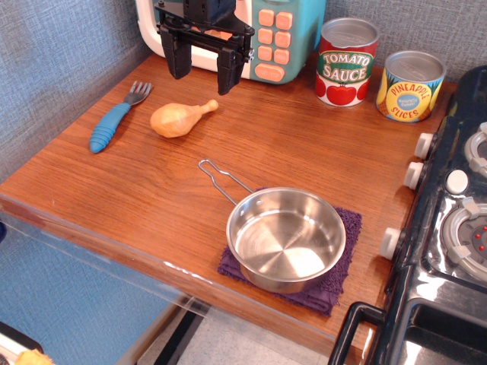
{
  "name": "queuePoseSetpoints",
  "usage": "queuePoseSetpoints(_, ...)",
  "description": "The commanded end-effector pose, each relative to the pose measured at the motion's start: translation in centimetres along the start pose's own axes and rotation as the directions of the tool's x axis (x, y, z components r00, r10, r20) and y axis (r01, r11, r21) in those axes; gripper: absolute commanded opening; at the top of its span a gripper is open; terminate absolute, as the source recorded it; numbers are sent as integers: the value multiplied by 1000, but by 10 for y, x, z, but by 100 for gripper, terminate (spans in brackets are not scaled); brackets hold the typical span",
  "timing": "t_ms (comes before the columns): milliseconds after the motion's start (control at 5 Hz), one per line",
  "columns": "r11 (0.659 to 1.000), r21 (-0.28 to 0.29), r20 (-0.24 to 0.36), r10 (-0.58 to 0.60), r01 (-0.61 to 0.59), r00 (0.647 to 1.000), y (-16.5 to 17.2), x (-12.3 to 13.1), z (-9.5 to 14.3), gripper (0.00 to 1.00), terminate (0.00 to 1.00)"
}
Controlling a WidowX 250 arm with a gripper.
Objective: Move the pot to bottom left table corner
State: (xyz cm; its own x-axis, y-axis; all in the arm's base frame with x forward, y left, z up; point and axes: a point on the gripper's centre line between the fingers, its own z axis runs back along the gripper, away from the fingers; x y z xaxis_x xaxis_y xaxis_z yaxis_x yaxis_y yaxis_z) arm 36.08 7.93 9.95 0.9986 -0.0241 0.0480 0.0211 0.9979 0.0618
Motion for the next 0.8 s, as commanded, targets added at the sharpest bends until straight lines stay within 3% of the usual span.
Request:
queuePoseSetpoints(0, 1000, 0, 0, 0, 0, 1000, 0, 0, 0, 100, 0)
queuePoseSetpoints(600, 975, -13, 85, -221, 222, 972, -73, -47, 17, 100, 0)
